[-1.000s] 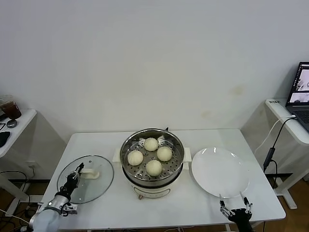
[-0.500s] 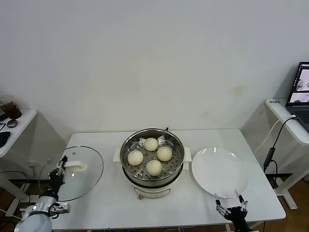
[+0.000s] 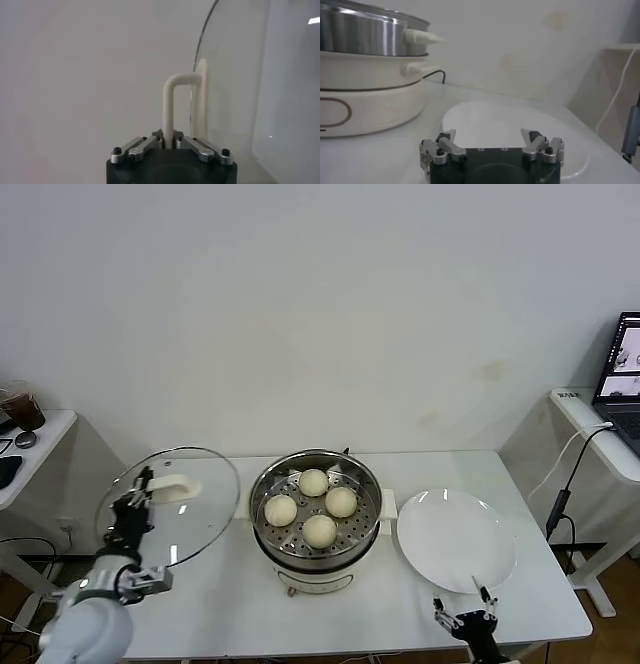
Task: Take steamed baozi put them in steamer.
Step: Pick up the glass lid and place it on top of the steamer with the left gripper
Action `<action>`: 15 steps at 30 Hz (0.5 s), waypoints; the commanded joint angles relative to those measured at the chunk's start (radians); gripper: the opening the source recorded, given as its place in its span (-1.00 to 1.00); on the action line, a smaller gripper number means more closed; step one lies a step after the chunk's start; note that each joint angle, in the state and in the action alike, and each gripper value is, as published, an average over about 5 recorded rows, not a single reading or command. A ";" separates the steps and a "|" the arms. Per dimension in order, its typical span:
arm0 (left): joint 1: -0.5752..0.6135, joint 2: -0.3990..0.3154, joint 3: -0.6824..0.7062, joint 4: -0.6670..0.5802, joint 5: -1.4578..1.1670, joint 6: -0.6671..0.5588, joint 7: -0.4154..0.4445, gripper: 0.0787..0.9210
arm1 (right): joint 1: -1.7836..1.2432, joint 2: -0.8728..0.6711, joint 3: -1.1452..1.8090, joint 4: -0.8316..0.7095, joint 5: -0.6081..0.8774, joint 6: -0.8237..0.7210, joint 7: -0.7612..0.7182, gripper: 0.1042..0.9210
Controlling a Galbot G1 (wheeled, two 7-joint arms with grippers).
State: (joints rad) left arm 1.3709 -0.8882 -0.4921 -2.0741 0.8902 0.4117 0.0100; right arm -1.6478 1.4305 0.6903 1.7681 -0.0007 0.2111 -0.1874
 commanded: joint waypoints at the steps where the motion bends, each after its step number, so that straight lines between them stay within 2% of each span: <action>1: -0.258 -0.048 0.342 -0.118 0.110 0.209 0.180 -0.78 | 0.032 0.031 -0.042 -0.035 -0.109 0.014 0.028 0.76; 7: -0.302 -0.152 0.429 -0.084 0.289 0.216 0.257 -0.78 | 0.053 0.050 -0.065 -0.058 -0.152 0.021 0.043 0.76; 15: -0.398 -0.274 0.569 0.042 0.406 0.223 0.289 -0.78 | 0.062 0.055 -0.067 -0.070 -0.163 0.027 0.046 0.76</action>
State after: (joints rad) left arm 1.1173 -1.0170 -0.1390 -2.1096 1.1124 0.5851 0.2151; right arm -1.6004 1.4733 0.6389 1.7147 -0.1209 0.2336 -0.1492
